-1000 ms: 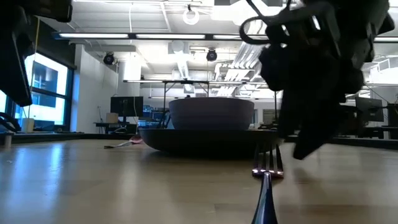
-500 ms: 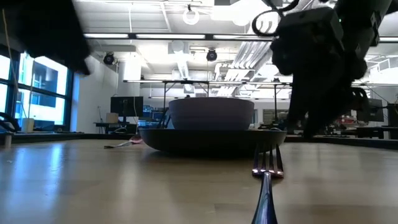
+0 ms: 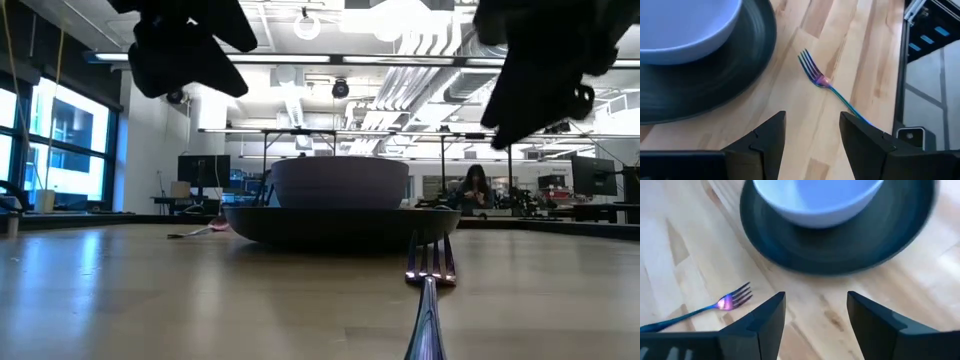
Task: Set table place
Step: Move the fork to the left side of the black plate
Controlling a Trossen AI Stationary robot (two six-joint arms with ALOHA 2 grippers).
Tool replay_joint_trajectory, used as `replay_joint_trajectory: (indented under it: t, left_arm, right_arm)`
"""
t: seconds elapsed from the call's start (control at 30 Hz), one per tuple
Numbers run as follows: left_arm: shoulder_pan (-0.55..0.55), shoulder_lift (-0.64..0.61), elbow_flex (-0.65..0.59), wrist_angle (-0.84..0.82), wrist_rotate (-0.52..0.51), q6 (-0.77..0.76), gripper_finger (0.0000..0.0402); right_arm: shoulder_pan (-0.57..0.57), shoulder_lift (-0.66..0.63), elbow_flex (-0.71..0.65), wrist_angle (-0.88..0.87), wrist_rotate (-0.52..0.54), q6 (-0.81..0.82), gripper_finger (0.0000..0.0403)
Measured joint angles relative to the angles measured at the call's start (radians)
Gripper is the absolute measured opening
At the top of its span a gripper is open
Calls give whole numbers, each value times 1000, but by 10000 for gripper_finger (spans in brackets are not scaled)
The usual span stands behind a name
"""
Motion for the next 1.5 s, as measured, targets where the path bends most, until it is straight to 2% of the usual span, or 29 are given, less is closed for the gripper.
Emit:
replay_joint_trajectory:
  t: [0.17, 0.5, 0.6, 0.7, 0.87, 1.0, 1.17, 1.5]
  left_arm:
    - [0, 0, 0, -6, -50, -42, 175]
    - [0, 0, 0, 54, -20, -200, 175]
    - [0, 19, 0, 85, -5, -254, 175]
    - [1, 66, 0, 158, 57, -302, 175]
    - [0, 168, 3, 303, 93, -407, 175]
    - [0, 227, 63, 300, 93, -459, 175]
    - [21, 318, 196, 273, 106, -453, 175]
    - [74, 475, 483, -64, 236, -467, 175]
  right_arm:
    - [73, -86, 0, -33, 161, -107, 204]
    - [191, -193, 0, 10, 354, -425, 204]
    - [209, -195, 0, -28, 379, -440, 204]
    - [216, -198, -26, -47, 391, -401, 204]
    - [247, -238, -145, 68, 388, -323, 204]
    - [279, -288, -221, 161, 387, -311, 204]
    - [304, -356, -274, 171, 389, -312, 204]
    - [314, -441, -283, 125, 391, -346, 204]
